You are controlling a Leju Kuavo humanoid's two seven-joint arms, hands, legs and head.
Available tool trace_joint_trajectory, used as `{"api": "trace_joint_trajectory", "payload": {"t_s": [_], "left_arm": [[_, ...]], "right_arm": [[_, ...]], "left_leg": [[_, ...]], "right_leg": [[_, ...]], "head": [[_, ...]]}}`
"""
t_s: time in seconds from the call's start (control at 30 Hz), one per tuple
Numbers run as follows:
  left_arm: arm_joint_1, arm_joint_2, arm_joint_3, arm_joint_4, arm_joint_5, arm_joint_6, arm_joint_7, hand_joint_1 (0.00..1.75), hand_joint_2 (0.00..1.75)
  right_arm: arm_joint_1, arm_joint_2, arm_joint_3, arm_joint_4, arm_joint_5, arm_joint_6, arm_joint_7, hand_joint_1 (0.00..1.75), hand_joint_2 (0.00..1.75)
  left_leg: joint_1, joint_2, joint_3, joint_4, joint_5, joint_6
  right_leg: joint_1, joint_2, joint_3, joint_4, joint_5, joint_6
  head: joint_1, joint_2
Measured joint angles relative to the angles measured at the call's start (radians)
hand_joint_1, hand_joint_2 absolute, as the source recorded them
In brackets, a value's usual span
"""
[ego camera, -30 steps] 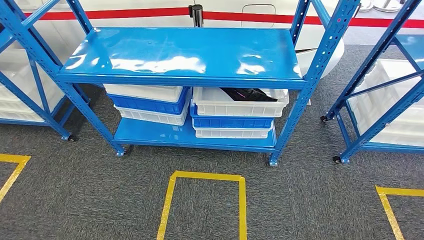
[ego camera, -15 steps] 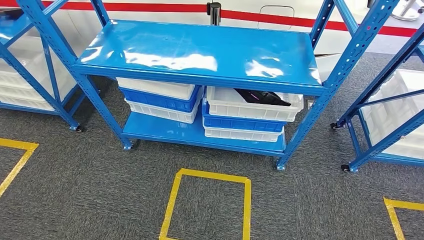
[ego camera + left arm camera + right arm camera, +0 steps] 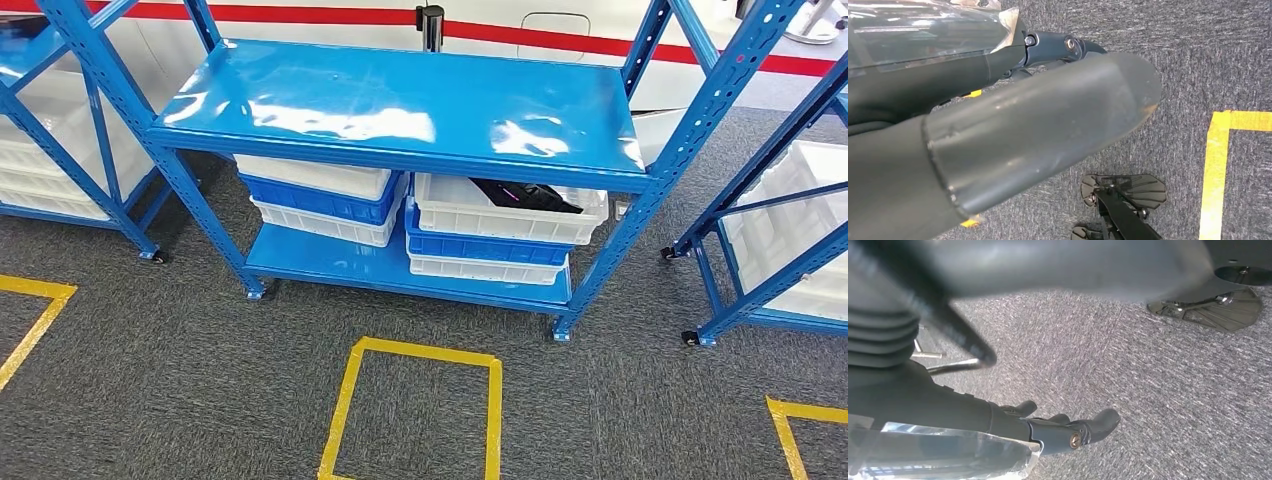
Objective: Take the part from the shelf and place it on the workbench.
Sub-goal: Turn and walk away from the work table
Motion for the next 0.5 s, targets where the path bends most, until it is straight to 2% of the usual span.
{"api": "trace_joint_trajectory", "payload": {"t_s": [0.5], "left_arm": [[0.0,0.0,0.001,0.0,-0.009,0.003,0.005,0.0,0.0]], "right_arm": [[0.0,0.0,-0.002,0.0,-0.001,0.0,0.0,0.0,0.0]], "left_leg": [[0.002,0.0,0.001,0.0,0.0,0.0]], "right_leg": [[0.002,0.0,0.001,0.0,0.0,0.0]], "head": [[0.0,0.0]]}}
